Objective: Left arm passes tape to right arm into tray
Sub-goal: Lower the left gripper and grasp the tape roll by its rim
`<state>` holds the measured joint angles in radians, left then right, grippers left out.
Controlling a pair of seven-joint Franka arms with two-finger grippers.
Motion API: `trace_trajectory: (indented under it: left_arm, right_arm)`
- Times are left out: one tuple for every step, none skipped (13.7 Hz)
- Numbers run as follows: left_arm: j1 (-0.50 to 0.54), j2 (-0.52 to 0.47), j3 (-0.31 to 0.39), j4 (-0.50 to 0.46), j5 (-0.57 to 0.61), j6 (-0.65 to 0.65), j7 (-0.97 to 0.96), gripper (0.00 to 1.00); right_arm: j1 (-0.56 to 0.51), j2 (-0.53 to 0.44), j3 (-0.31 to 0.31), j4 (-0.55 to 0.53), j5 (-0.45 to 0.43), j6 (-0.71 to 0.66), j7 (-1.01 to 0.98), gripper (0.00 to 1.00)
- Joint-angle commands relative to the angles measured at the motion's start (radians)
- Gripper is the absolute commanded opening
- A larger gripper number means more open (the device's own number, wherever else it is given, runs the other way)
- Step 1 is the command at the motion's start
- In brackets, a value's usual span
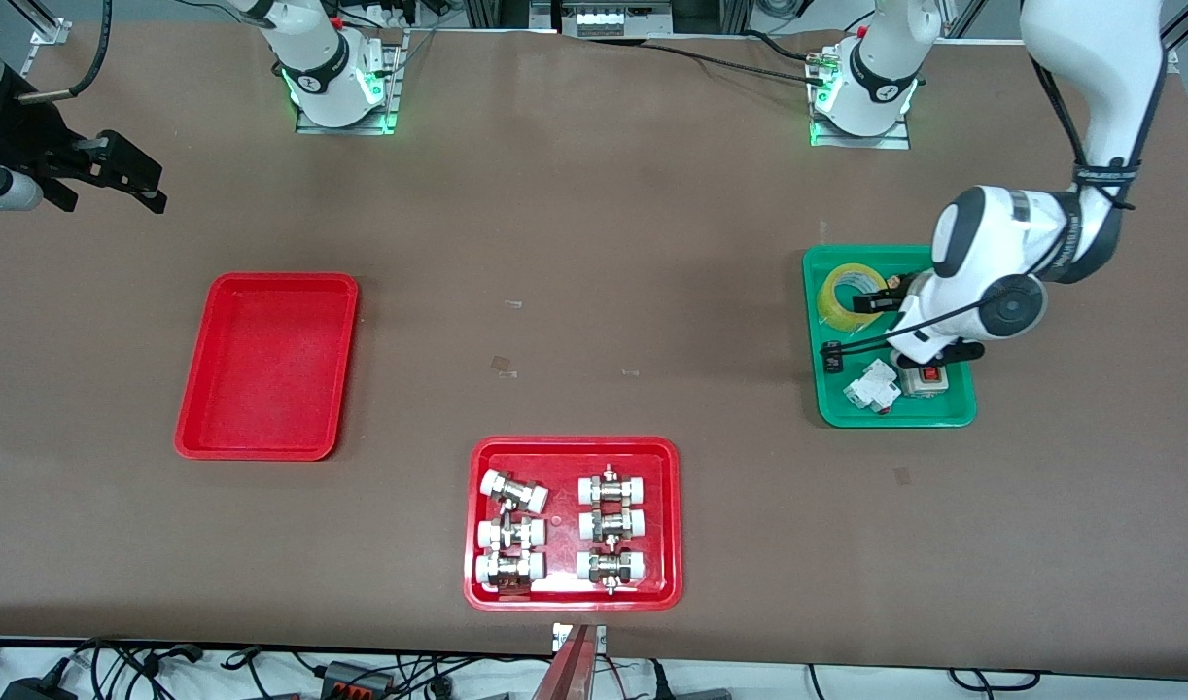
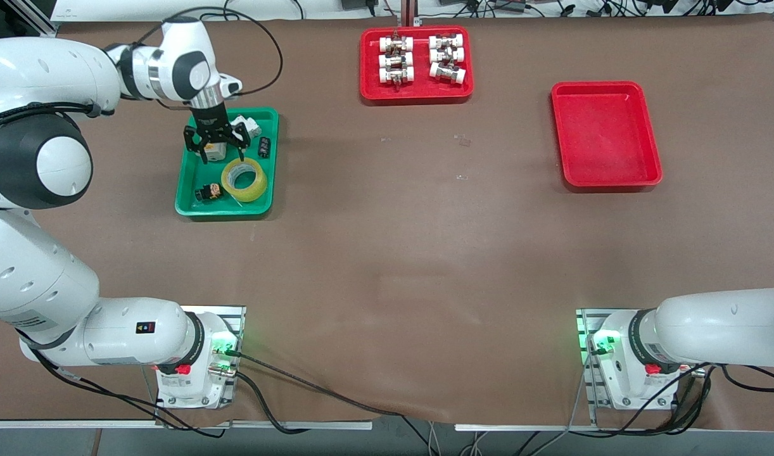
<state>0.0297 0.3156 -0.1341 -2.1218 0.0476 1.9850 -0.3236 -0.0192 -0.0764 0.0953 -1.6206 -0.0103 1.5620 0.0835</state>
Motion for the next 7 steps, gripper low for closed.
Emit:
trace_trajectory:
  left_arm:
    - [-0.001, -0.032, -0.002, -0.079, 0.02, 0.092, -0.028, 1.0]
    - [-0.001, -0.027, -0.002, -0.105, 0.021, 0.135, -0.028, 1.0]
    - [0.001, -0.017, -0.002, -0.113, 0.021, 0.159, -0.028, 1.0]
    - [0.001, -0.003, -0.002, -0.113, 0.024, 0.169, -0.028, 1.0]
    - [0.001, 0.008, -0.002, -0.113, 0.024, 0.17, -0.029, 1.0]
    - [0.001, 0.016, -0.001, -0.113, 0.025, 0.17, -0.029, 1.0]
    - [0.001, 0.023, -0.002, -0.112, 0.028, 0.17, -0.029, 0.98]
  right_arm:
    - [0.002, -0.013, 0.001, -0.013, 0.004, 0.006, 0.013, 1.0]
    - [0.002, -0.01, 0.001, -0.013, 0.004, 0.006, 0.013, 1.0]
    - [0.002, -0.009, 0.003, -0.013, 0.004, 0.006, 0.015, 1.0]
    - [0.002, -0.009, 0.003, -0.013, 0.004, 0.006, 0.015, 1.0]
    - [0.002, -0.009, 0.001, -0.013, 0.004, 0.007, 0.015, 1.0]
    - [0.002, -0.008, 0.003, -0.013, 0.004, 0.007, 0.015, 1.0]
    - [0.002, -0.009, 0.003, -0.013, 0.004, 0.007, 0.015, 1.0]
